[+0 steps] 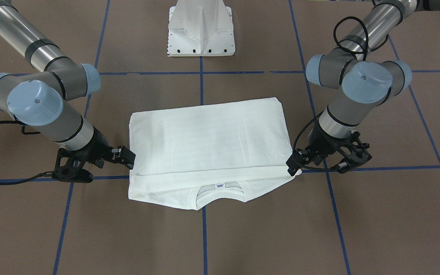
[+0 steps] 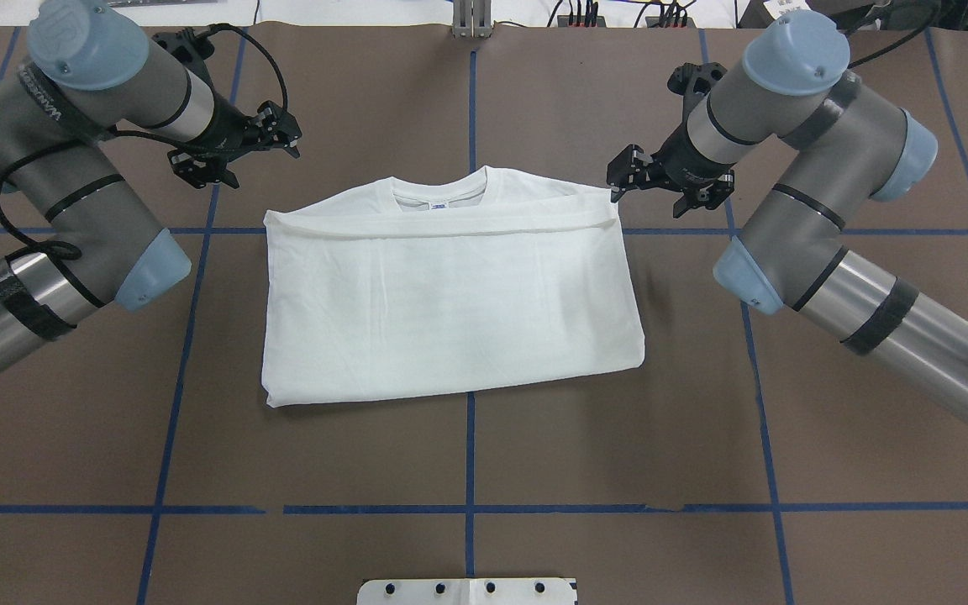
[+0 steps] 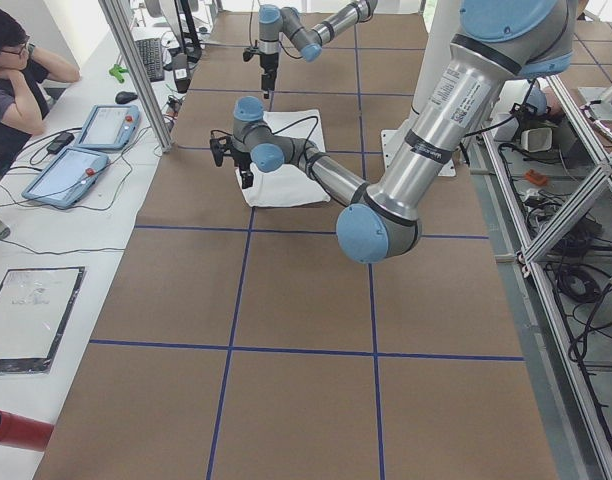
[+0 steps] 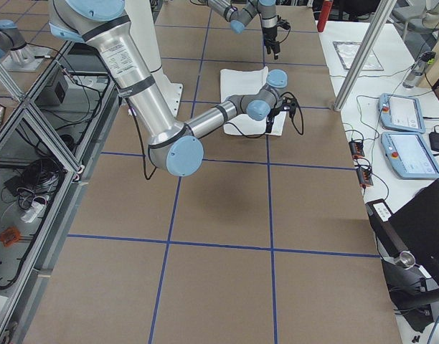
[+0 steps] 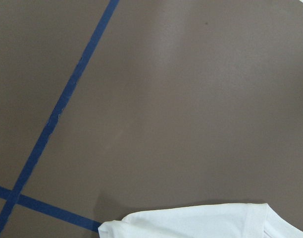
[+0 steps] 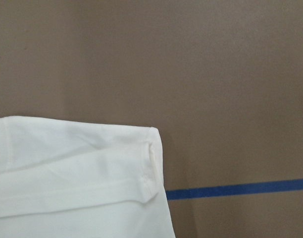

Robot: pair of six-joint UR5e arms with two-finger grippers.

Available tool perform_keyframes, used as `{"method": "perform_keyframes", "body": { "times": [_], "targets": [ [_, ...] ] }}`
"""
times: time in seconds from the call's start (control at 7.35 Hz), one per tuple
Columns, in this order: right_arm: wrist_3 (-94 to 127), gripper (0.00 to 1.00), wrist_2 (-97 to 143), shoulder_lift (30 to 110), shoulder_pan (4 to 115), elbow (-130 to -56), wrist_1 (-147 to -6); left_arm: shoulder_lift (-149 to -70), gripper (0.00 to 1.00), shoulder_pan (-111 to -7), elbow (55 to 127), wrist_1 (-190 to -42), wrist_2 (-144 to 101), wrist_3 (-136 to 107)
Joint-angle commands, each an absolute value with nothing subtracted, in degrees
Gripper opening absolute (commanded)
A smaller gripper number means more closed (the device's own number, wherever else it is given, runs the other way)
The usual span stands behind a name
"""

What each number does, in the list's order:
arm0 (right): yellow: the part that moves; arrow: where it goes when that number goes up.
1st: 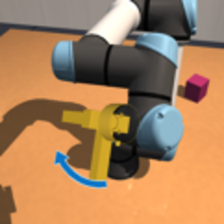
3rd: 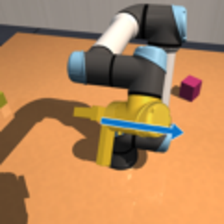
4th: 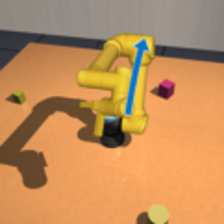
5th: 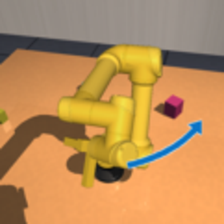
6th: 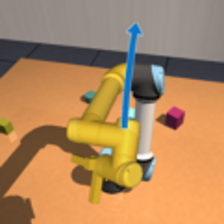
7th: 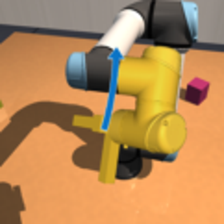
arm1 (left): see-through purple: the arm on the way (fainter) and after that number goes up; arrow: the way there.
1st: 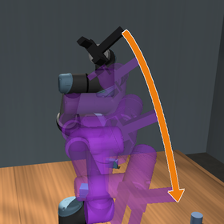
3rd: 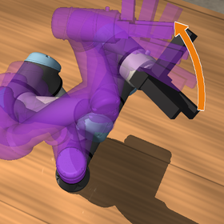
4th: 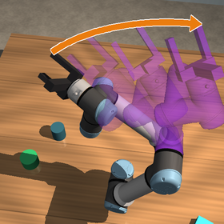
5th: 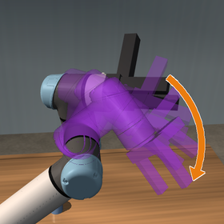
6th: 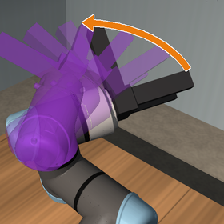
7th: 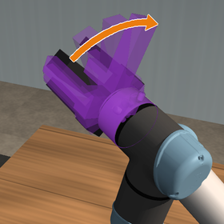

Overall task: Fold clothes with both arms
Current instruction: 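Lower the right gripper to the folded shirt's near side edge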

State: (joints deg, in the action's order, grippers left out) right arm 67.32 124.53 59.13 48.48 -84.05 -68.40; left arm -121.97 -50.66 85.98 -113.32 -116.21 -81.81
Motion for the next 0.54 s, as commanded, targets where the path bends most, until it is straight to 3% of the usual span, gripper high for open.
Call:
{"method": "perform_keyframes", "body": {
  "times": [0.0,0.41],
  "targets": [
    [68.2,1.0,121.05,60.21,44.23,-84.99,-68.38,-121.99,0.99,-50.63,87.18,-113.12,-116.19,-83.57],
    [72.57,1.0,119.54,63.0,40.27,-89.45,-68.55,-121.73,0.99,-50.71,88.67,-112.85,-116.19,-83.58]
  ]
}}
